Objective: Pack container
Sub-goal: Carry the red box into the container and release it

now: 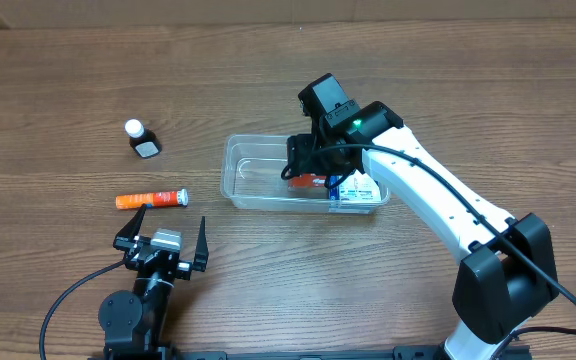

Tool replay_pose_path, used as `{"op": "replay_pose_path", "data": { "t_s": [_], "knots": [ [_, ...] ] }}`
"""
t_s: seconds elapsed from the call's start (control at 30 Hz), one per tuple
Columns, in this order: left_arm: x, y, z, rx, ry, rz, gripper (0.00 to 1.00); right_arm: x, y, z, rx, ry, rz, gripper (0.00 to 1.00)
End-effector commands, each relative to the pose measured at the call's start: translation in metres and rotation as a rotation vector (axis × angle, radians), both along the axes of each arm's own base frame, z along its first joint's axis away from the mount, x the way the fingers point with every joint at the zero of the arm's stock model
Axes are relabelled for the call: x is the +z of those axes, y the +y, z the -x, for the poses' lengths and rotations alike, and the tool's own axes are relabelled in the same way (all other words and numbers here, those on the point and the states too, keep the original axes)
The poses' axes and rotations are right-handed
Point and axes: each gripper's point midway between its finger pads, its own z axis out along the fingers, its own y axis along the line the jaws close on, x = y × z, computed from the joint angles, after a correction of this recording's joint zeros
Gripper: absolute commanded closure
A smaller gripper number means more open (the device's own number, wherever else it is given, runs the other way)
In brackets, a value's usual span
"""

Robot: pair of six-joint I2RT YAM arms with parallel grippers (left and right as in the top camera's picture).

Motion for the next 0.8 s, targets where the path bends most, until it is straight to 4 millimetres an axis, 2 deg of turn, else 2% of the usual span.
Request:
{"op": "replay_pose_path", "data": {
  "t_s": [0.0,0.2,0.5,0.6,0.67,0.77],
  "knots": [
    [0.0,0.0,0.0,0.0,-0.003,0.01,0.0,0.0,-0.001,-0.006,-0.052,-0.005,0.013,0.29],
    [0.0,0.0,0.0,0.0,-0.003,0.01,0.0,-0.019,-0.008,0.005,-0.067,0.039,0.036,0.29],
    [0.0,0.0,0.0,0.0,-0.003,0.01,0.0,-0.022,-0.011,0.001,-0.074,0.023,0.056,0.29],
    [0.0,0.0,0.0,0.0,-0.003,0.01,0.0,-0.031,-0.011,0.001,-0.074,0.041,0.067,0.29],
    [0.0,0.0,0.0,0.0,-0.003,0.01,0.0,-0.045,-0.008,0.002,-0.068,0.071,0.07,0.29],
    [0.0,0.0,0.0,0.0,-0.003,0.01,0.0,-0.05,-0.005,0.0,-0.066,0.074,0.064,0.29]
  ]
}}
